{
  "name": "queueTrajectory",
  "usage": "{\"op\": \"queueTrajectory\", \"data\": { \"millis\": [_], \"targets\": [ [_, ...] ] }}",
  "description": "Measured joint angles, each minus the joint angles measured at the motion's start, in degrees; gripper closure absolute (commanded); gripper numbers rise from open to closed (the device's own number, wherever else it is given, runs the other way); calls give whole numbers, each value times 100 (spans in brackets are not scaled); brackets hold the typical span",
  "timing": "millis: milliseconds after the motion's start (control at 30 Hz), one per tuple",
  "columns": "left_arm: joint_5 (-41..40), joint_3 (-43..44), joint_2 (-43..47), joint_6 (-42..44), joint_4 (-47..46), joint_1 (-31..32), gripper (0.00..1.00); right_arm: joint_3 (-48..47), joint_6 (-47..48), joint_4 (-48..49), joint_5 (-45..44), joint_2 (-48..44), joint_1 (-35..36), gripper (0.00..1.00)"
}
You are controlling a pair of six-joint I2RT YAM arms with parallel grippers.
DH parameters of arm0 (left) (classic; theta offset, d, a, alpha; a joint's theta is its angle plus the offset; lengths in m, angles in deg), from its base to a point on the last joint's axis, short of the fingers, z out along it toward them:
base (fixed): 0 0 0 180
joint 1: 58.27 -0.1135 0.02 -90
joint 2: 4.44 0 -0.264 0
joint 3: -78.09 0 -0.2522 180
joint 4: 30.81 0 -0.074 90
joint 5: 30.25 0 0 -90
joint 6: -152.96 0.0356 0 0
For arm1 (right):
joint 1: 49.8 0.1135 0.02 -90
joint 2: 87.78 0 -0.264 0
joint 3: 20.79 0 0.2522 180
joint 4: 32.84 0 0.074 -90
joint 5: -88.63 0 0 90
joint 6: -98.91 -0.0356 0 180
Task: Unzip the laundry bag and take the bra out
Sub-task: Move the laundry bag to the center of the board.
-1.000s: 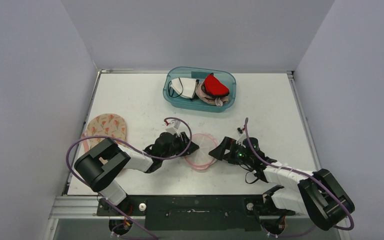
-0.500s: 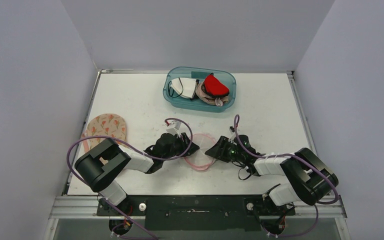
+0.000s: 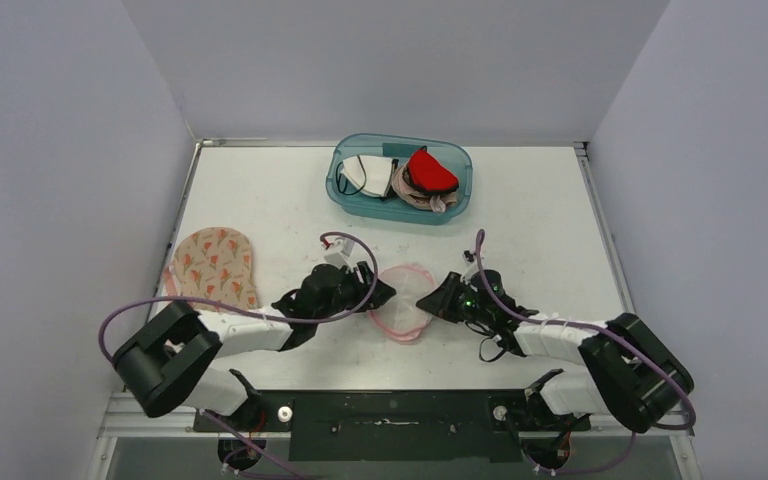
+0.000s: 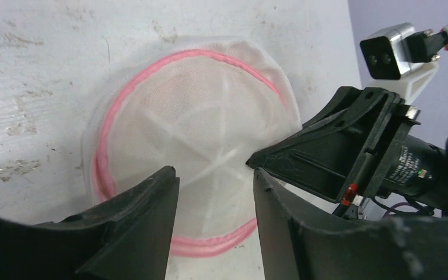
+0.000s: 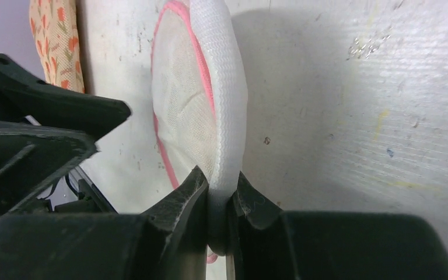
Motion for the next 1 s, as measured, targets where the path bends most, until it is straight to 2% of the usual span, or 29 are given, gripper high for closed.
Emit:
{"op": "queueTrajectory", "data": {
  "millis": [133,367,567,700,1000],
  "targets": [
    [-295,4,1019,39,739,4,46,24,179,-531,-98,-734,-212,95],
    [-1309,7,3167,-94,2339,4,40,136,439,-1482,-619,-1886,-940,95],
    [-2155,-181,4710,-245,3134,2,40,269,341,-1622,-1023,-2210,-1950,95],
    [-2365,-358,5049,-286,3425,-2,40,299,170,-1178,-1322,-1910,-2514,95],
    [-2413,-603,5377,-457,3947,0,40,-267,-173,520,-1427,575,-3869,95]
  ]
}}
